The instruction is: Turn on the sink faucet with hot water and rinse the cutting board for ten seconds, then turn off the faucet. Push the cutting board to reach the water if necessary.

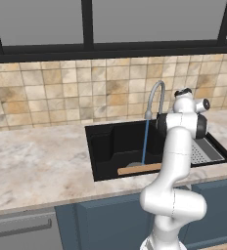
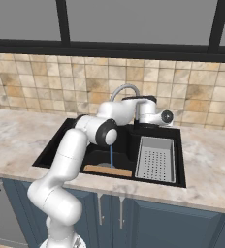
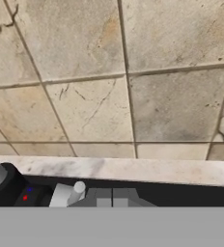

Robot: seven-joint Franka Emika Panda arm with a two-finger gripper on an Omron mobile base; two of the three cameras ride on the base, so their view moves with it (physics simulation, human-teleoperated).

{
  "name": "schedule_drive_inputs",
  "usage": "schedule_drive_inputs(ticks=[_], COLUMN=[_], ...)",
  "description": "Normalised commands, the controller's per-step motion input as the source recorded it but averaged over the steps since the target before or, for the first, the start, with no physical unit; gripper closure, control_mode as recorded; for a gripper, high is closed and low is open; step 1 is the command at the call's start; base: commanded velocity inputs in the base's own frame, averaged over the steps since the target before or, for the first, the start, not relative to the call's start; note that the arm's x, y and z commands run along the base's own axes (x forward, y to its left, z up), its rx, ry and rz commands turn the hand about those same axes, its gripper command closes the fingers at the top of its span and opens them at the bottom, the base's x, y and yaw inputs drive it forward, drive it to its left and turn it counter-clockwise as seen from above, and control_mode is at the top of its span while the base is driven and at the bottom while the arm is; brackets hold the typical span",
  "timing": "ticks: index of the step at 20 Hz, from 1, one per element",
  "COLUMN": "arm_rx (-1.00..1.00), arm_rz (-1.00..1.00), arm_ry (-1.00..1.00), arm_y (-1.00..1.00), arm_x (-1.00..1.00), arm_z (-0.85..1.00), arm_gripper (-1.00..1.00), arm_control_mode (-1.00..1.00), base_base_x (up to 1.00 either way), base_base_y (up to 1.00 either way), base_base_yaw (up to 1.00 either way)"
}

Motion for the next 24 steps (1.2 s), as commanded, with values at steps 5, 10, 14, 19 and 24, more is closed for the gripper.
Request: schedule_drive_inputs(ticks=[5, 10, 14, 19, 24], arm_rx=[0.0, 0.0, 0.0, 0.0, 0.0], arm_rz=[0.01, 0.01, 0.0, 0.0, 0.0], arm_ry=[0.0, 0.0, 0.0, 0.0, 0.0], arm_y=[0.0, 0.0, 0.03, 0.16, 0.23], arm_x=[0.06, 0.01, 0.0, 0.0, 0.0], arm_z=[0.0, 0.0, 0.0, 0.0, 0.0], arm_gripper=[1.0, 1.0, 1.0, 1.0, 1.0], arm_control_mode=[-1.0, -1.0, -1.0, -1.0, -1.0], base_base_x=[0.0, 0.0, 0.0, 0.0, 0.0], base_base_y=[0.0, 0.0, 0.0, 0.0, 0.0], base_base_yaw=[0.0, 0.0, 0.0, 0.0, 0.0])
